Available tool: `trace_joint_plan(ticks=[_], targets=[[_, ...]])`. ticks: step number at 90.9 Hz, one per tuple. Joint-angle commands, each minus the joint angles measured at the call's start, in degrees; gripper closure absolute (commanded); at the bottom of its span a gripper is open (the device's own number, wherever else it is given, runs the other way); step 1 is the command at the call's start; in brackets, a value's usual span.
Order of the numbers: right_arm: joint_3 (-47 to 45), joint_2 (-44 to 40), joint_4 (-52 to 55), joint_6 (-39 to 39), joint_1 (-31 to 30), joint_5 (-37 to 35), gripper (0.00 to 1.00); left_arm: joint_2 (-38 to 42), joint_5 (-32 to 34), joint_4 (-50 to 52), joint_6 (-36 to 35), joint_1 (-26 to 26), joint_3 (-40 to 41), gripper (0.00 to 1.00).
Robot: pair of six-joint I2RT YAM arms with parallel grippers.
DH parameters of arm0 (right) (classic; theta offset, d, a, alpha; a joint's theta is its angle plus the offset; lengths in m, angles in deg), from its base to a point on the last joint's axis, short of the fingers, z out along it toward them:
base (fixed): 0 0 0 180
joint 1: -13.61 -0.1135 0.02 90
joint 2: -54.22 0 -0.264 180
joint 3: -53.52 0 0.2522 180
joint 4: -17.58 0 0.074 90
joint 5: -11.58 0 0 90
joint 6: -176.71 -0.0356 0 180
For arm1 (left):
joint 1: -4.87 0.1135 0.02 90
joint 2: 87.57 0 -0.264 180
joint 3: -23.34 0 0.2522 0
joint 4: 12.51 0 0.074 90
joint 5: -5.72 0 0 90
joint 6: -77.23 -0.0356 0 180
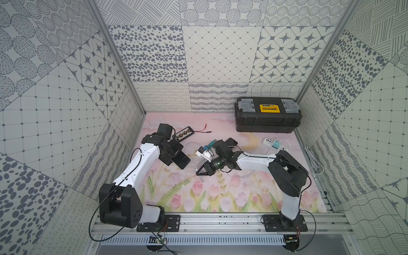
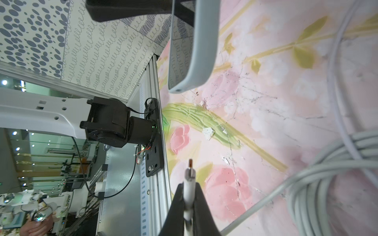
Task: Plug the charging cable into the phone
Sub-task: Insert the charging cable into the phone.
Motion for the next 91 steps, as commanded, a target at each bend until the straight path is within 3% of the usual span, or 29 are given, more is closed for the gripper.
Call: trace_joint_plan(ticks=[1,24,91], targets=[[2.12,2.99,-8.31,-6.98,-0.21,2.89,1.00,0.53,-3.72,-0.04,-0.53,0.46,0.44,0.73],[4.24,6.67,-14.13,-13.65,-0.33,4.63,1.00,0.15,-3.95,-2.18,-0.45,0.43,2.70,0.73],[1.79,5.75,-12.57,-12.05,-2.47,5.35,1.00,-0.93,-3.79,-3.96,-0.20,1.60,3.55,0.73]])
